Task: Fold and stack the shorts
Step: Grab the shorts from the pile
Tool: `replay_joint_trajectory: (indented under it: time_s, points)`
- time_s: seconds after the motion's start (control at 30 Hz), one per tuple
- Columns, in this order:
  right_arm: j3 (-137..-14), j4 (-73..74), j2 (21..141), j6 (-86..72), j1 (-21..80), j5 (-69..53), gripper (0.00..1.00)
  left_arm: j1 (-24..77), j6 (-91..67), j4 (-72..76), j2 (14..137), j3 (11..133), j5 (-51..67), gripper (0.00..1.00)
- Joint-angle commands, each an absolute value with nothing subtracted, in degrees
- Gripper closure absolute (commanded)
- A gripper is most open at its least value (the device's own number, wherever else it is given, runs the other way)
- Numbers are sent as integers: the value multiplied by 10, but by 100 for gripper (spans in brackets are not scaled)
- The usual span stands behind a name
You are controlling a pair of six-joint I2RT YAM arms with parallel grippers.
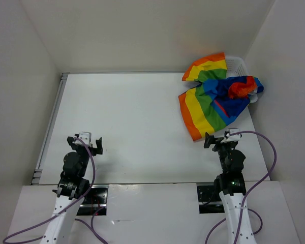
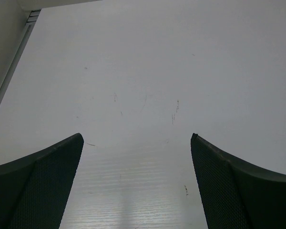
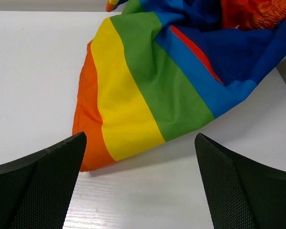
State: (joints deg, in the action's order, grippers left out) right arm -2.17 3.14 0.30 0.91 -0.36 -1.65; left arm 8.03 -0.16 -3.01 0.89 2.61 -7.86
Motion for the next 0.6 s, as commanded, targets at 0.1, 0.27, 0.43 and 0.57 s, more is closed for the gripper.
replay_joint_trajectory:
  time_s: [0.1,0.27,0.43,0.57]
  points:
    - [-2,-1,-4,4,-7,-7,1,82,0,-11,-4,9,-85,0]
    - [-2,-1,-4,4,-7,-7,1,82,0,-11,-4,9,-85,0]
    - [-2,-1,-4,4,-7,-14,1,82,0,-76,-4,38,127,0]
    - [-8,-60,-4,98,-7,-65,1,76,0,19,-4,43,129,0]
